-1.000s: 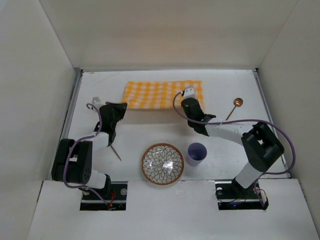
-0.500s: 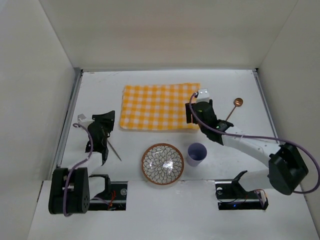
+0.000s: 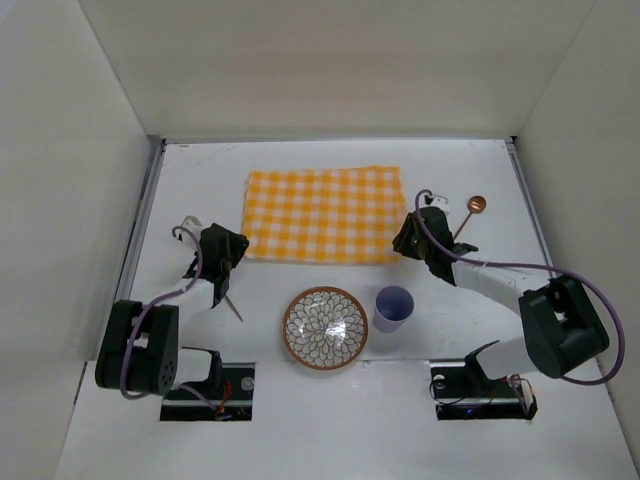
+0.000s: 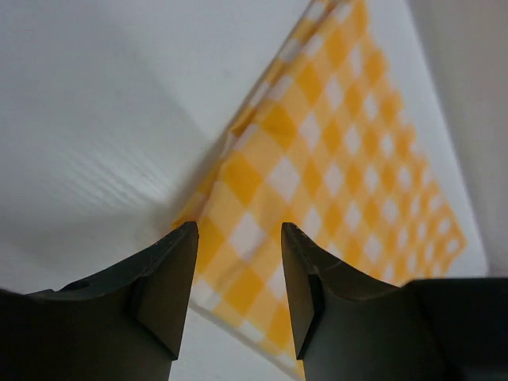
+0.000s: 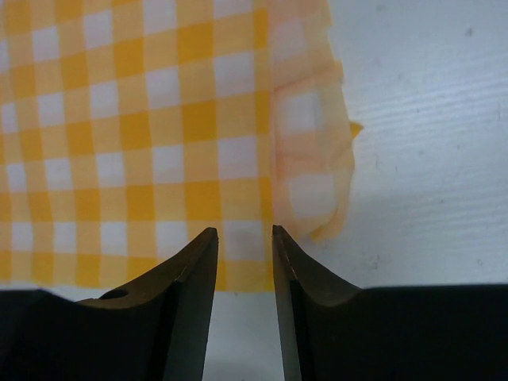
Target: Set the dinner table for one person
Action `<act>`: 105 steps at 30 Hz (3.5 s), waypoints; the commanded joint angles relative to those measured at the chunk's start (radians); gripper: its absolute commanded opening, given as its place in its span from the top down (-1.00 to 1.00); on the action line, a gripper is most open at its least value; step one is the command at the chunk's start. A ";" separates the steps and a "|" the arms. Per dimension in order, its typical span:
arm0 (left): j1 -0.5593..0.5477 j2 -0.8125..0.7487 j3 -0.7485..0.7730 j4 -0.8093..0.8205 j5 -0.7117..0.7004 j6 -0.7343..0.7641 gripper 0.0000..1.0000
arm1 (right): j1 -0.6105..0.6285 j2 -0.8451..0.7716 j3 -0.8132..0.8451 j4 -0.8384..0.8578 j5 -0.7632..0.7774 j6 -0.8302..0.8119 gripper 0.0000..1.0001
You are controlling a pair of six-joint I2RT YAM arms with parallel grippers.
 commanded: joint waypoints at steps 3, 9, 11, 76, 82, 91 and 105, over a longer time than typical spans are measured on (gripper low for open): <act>-0.022 0.106 0.036 -0.015 -0.025 0.066 0.24 | 0.024 -0.073 -0.068 0.117 -0.002 0.070 0.09; -0.043 0.125 0.006 -0.008 -0.019 0.039 0.63 | 0.018 -0.166 -0.122 0.103 0.044 0.076 -0.05; -0.068 0.118 -0.008 -0.005 -0.019 0.028 0.76 | 0.018 -0.206 -0.131 0.085 0.049 0.076 -0.13; -0.316 -0.345 -0.063 -0.035 -0.159 0.163 0.14 | 0.440 -0.516 0.240 -0.702 0.280 0.064 0.81; -0.335 -0.293 -0.076 0.038 -0.151 0.195 0.14 | 0.220 -0.297 0.408 -0.468 0.181 -0.116 0.80; -0.356 -0.313 -0.129 0.088 -0.174 0.250 0.14 | -0.042 0.244 0.821 -0.319 0.050 -0.203 0.83; -0.351 -0.294 -0.135 0.104 -0.174 0.244 0.14 | -0.127 0.596 1.145 -0.426 0.047 -0.222 0.82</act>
